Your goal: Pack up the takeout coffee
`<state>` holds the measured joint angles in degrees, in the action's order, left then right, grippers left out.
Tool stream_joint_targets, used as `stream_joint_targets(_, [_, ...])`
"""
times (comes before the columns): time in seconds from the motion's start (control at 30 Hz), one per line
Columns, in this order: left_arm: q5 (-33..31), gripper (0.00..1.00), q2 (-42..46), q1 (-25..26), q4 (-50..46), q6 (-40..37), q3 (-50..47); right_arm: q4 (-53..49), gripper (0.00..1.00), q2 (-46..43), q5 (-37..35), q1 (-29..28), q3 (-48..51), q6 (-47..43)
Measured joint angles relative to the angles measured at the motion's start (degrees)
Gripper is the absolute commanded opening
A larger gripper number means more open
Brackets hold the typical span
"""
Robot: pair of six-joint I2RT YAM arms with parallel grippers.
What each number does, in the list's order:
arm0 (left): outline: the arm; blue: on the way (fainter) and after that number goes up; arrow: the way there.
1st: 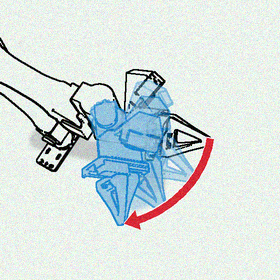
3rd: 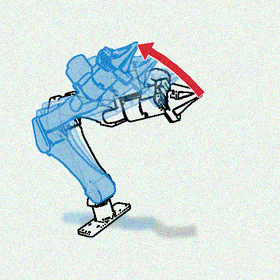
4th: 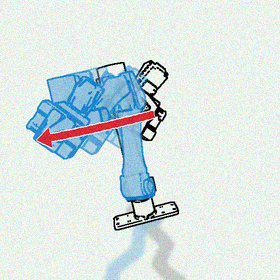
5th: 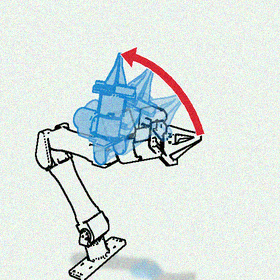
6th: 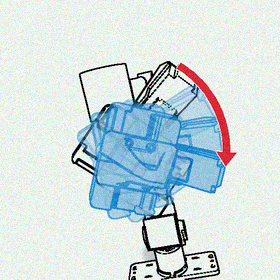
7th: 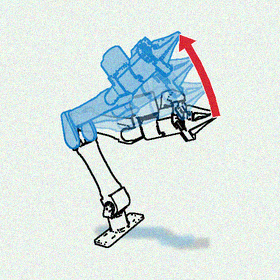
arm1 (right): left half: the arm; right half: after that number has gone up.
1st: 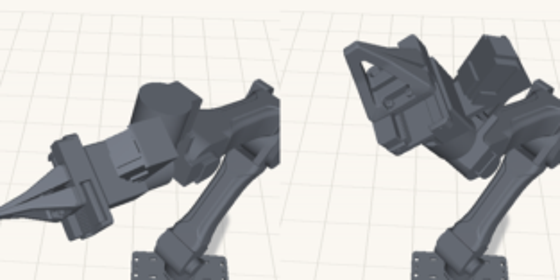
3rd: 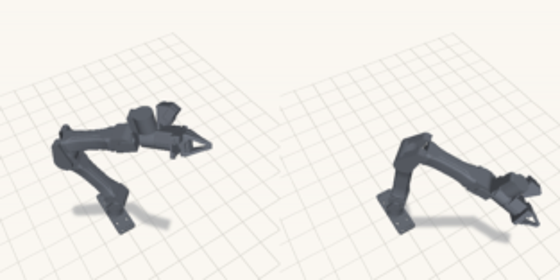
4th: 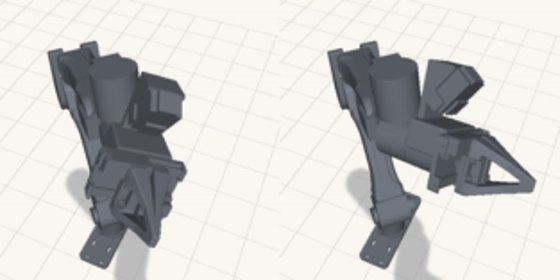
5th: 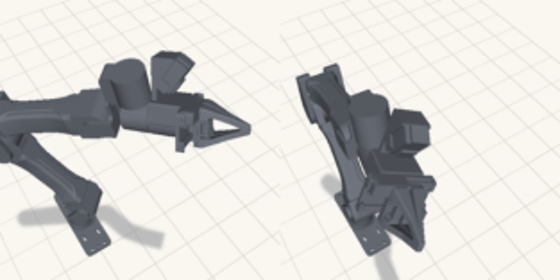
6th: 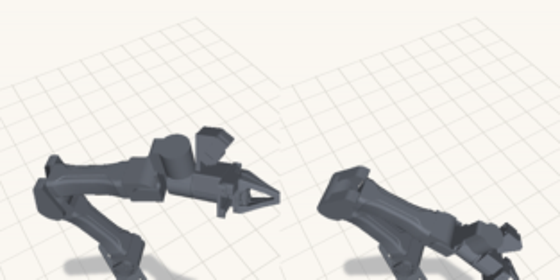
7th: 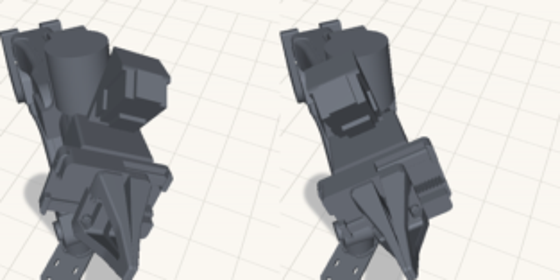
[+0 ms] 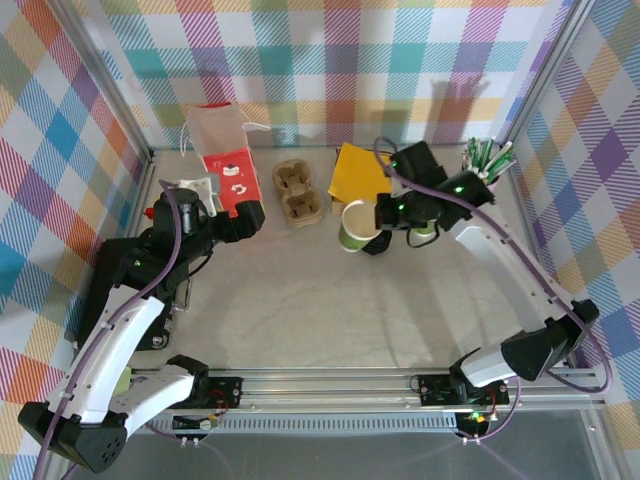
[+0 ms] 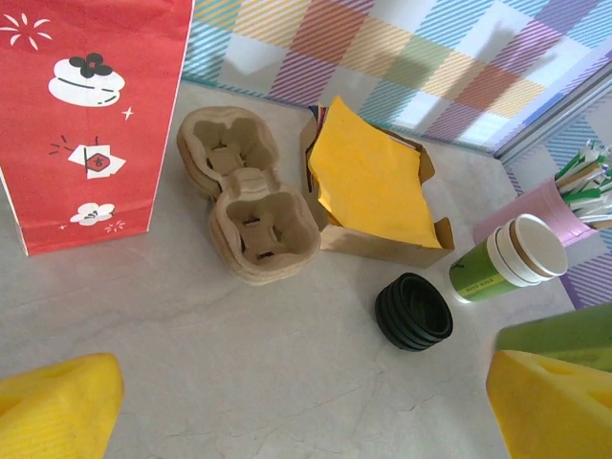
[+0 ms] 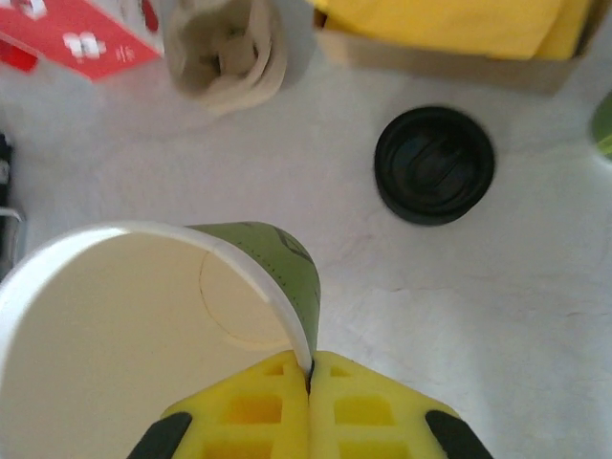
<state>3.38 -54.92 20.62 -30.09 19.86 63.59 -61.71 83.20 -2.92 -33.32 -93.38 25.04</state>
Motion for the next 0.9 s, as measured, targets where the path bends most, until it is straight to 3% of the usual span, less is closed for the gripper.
stream_joint_targets(0.37, [-0.4, 0.97, 1.4, 0.0, 0.2, 0.1, -1.2, 12.5, 0.06, 3.8, -3.6, -8.0, 13.0, 4.4])
stream_joint_targets(0.9, [-1.6, 0.96, 6.3, 0.0, 3.3, 1.6, -6.9, 19.4, 0.06, 11.9, -6.6, -11.7, 17.2, 6.5])
